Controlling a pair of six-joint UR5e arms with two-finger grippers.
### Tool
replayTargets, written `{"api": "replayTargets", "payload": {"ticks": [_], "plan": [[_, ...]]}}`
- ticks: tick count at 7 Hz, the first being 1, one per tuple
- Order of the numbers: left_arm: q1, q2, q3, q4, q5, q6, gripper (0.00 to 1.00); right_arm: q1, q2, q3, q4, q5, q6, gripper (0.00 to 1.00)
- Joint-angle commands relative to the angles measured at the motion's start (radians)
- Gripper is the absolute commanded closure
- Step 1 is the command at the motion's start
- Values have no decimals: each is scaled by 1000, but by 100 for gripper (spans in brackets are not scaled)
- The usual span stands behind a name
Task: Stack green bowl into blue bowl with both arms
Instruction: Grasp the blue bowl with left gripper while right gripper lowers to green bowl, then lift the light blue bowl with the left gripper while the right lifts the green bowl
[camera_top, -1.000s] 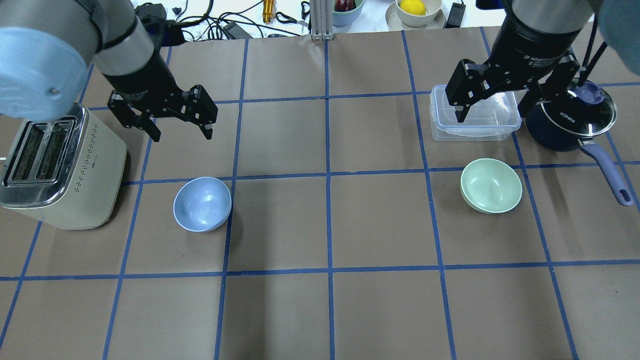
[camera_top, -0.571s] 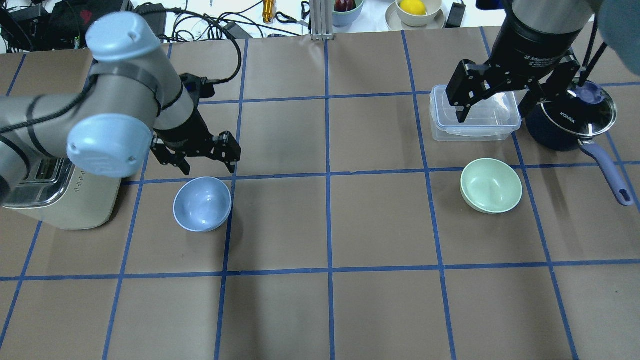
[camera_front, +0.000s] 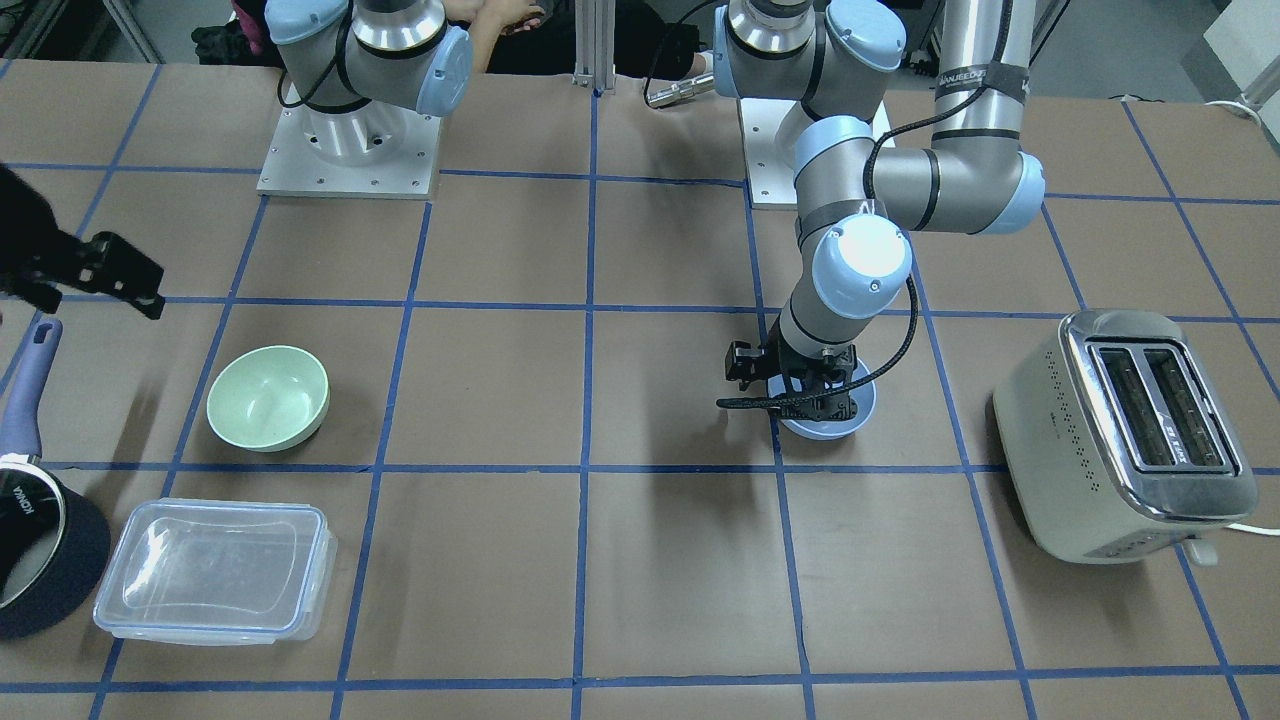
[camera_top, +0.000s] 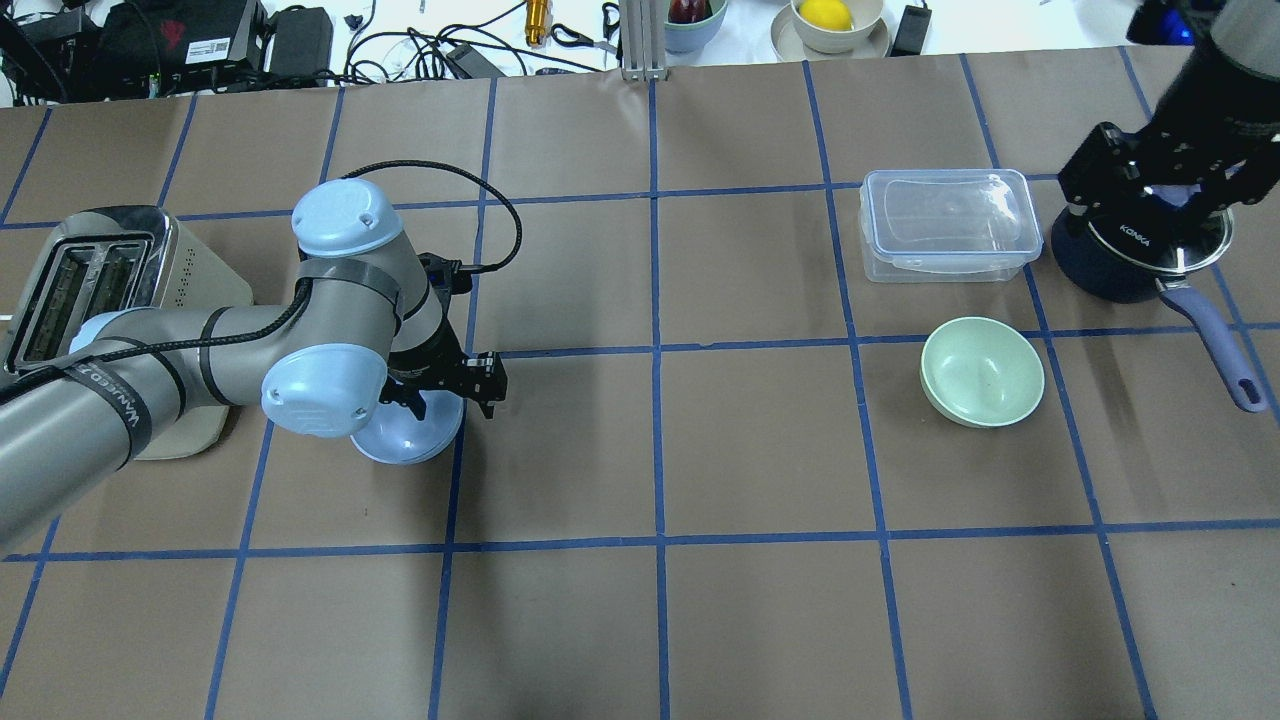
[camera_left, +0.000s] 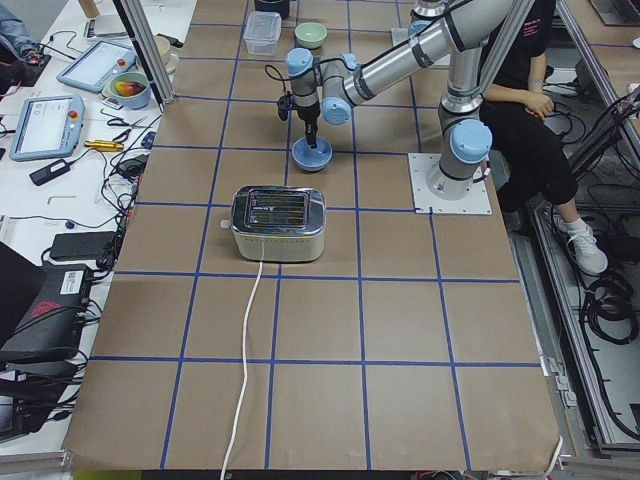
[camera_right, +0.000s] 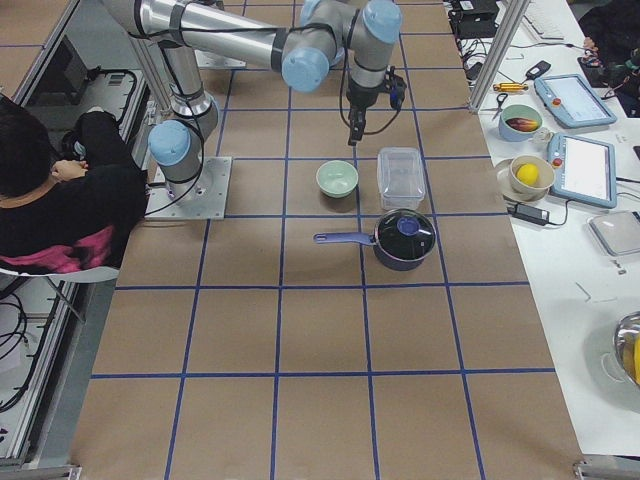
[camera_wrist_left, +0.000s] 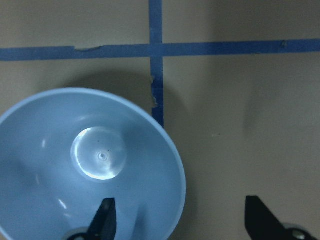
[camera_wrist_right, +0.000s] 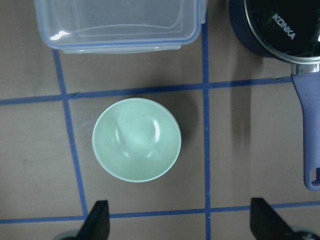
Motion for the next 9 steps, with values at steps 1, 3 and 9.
{"api": "replayTargets", "payload": {"ticks": [1,3,9], "plan": [[-6,-19,5,17,12,-26,97,-51,76,147,-176,11,-25,0],[-36,-6,34,22,13,-64,100,-48,93,320,-411,11,-48,0],[-467,-139,309,-12,-2,-651,100,-50,150,426,-577,55,-88,100]]}}
